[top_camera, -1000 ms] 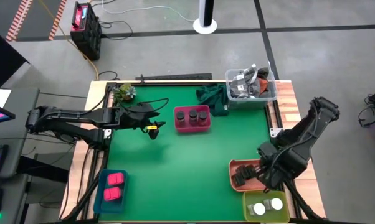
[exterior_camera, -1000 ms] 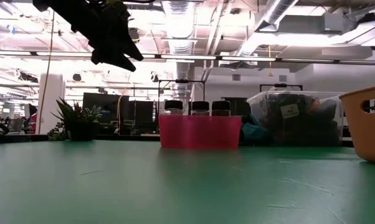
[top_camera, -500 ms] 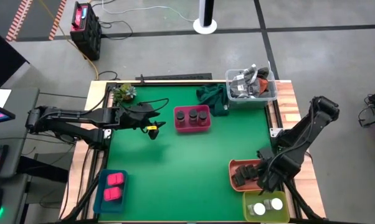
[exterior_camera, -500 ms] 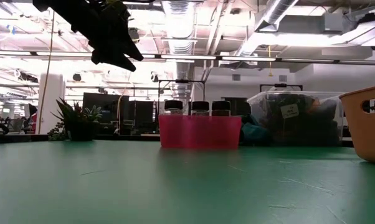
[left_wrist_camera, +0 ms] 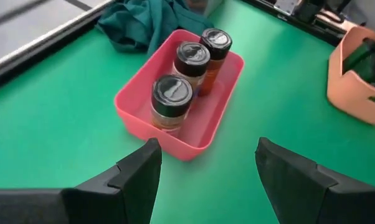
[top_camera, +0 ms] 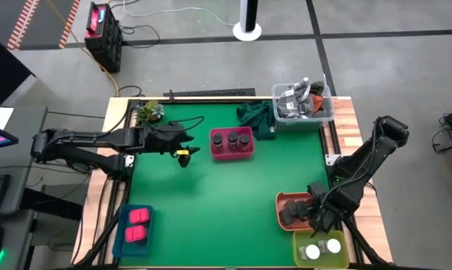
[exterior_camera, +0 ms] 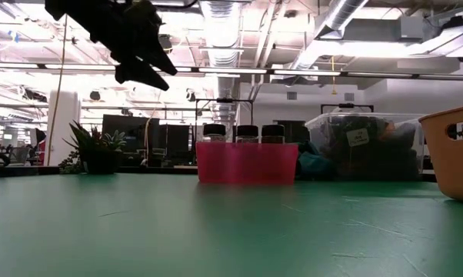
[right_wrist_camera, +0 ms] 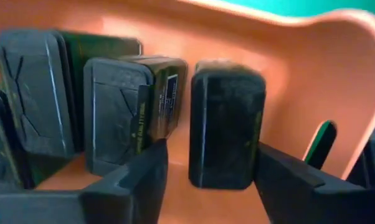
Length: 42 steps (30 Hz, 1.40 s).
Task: Sort spices by type
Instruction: Put the black seasoning can into the orange bin, then return to Home Position
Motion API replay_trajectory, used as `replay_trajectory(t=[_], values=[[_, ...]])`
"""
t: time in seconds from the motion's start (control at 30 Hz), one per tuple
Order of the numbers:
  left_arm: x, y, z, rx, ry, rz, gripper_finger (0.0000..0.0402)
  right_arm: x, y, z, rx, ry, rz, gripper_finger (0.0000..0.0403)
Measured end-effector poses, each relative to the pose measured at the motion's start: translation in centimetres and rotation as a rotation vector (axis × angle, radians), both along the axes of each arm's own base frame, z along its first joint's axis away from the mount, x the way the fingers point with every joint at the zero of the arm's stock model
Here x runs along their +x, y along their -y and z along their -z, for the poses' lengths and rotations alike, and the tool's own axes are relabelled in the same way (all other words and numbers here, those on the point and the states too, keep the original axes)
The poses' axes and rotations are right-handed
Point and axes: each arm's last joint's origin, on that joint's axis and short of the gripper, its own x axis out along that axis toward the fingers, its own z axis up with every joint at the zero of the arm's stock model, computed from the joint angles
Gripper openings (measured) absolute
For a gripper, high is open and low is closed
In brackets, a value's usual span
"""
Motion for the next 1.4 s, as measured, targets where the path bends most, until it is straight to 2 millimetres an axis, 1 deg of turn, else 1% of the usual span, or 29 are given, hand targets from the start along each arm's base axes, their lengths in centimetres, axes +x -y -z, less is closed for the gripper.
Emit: replay_trajectory(t=[0.1, 0.2, 0.33, 0.43, 0.5, 0.63, 0.7, 0.8, 0.87, 0.93, 1.03, 1.1, 1.17, 1.27, 1.4], values=[[0.0, -0.3, 0.0, -0.044, 0.010, -0.015, 0.0249, 0.0, 0.1, 0.0, -0.005, -0.003, -0.016, 0.0268], [-0.1, -0.3, 0.0, -0.052, 0.011, -0.020, 0.0249, -0.2, 0.3, -0.6, 0.010, 0.009, -0.019, 0.0275], [0.0, -0.2, -0.2, -0.065, 0.011, -0.004, 0.0249, -0.7, 1.0, -2.9, 0.016, 0.015, -0.001, 0.0276], [0.0, -0.2, -0.8, -0.063, 0.022, -0.002, 0.0249, -1.3, 1.7, -4.8, -0.017, 0.012, -0.015, 0.0276], [-0.1, -0.2, -1.1, -0.058, 0.032, -0.005, 0.0249, -1.5, 2.2, -5.9, -0.041, 0.044, -0.034, 0.0276], [-0.4, -0.2, -1.8, -0.045, 0.079, -0.005, 0.0249, -1.6, 3.3, -7.1, -0.107, 0.129, -0.062, 0.0276], [-0.5, -0.2, -1.7, -0.045, 0.102, 0.001, 0.0249, -1.3, 4.0, -7.4, -0.163, 0.210, -0.064, 0.0276], [-0.8, 0.0, -1.2, -0.072, 0.162, 0.045, 0.0249, 0.0, 5.0, -8.1, -0.288, 0.399, -0.056, 0.0276], [-1.0, 0.1, -0.6, -0.096, 0.214, 0.060, 0.0249, 1.0, 5.9, -8.6, -0.372, 0.496, -0.056, 0.0276], [-1.4, 0.2, 0.6, -0.131, 0.258, 0.046, 0.0249, 2.1, 6.8, -9.0, -0.435, 0.551, -0.070, 0.0276], [-1.8, 0.2, 1.8, -0.167, 0.331, 0.030, 0.0249, 3.9, 8.1, -9.1, -0.483, 0.639, -0.131, 0.0276], [-2.2, 0.3, 1.9, -0.173, 0.363, 0.028, 0.0249, 4.9, 9.1, -9.1, -0.472, 0.743, -0.166, 0.0274], [-2.7, 0.3, 1.5, -0.150, 0.385, 0.020, 0.0249, 5.8, 10.3, -8.8, -0.435, 0.854, -0.187, 0.0271], [-3.8, 0.2, 0.5, -0.087, 0.434, -0.029, 0.0249, 6.5, 12.0, -7.2, -0.415, 0.997, -0.197, 0.0262], [-5.4, 0.2, -0.2, -0.049, 0.444, -0.075, 0.0238, 6.1, 14.0, -4.6, -0.394, 1.108, -0.165, 0.0244]])
